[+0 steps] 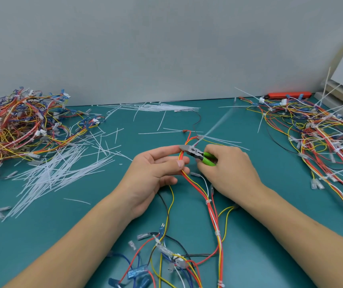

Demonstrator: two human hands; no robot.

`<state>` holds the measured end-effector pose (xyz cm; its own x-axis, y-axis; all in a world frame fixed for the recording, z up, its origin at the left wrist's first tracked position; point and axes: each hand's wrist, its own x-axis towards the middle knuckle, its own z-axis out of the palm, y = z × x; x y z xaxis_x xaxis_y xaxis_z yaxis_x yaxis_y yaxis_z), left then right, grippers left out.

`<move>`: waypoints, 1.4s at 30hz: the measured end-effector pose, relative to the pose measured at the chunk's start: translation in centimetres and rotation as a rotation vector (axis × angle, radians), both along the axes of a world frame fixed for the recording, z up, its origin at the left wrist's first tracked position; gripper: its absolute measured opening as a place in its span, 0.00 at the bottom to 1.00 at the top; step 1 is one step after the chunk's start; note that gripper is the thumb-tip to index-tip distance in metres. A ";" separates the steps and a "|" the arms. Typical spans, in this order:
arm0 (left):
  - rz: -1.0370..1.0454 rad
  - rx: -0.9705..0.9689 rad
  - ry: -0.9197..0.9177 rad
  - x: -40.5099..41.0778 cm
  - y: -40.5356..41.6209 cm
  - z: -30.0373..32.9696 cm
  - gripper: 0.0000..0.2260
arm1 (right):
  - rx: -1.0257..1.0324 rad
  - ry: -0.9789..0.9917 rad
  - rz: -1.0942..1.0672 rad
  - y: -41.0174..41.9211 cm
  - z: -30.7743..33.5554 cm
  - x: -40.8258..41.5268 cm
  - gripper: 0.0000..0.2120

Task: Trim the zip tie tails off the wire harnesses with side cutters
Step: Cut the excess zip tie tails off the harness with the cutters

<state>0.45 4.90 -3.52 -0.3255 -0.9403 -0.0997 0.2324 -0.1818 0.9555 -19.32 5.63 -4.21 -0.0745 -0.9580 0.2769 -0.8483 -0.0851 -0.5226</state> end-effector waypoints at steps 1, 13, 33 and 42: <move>-0.001 -0.001 0.000 0.0 0.0 0.0 0.18 | 0.000 0.006 -0.014 0.0 0.0 0.1 0.15; 0.004 0.001 -0.006 0.0 0.1 0.2 0.16 | 0.001 0.072 0.020 0.4 0.4 0.5 0.05; -0.009 0.002 -0.001 0.2 0.1 0.1 0.15 | -0.006 0.061 -0.016 0.5 -0.2 0.4 0.22; -0.008 0.004 -0.009 0.1 0.1 0.1 0.15 | -0.017 0.079 0.018 0.5 0.2 0.3 0.13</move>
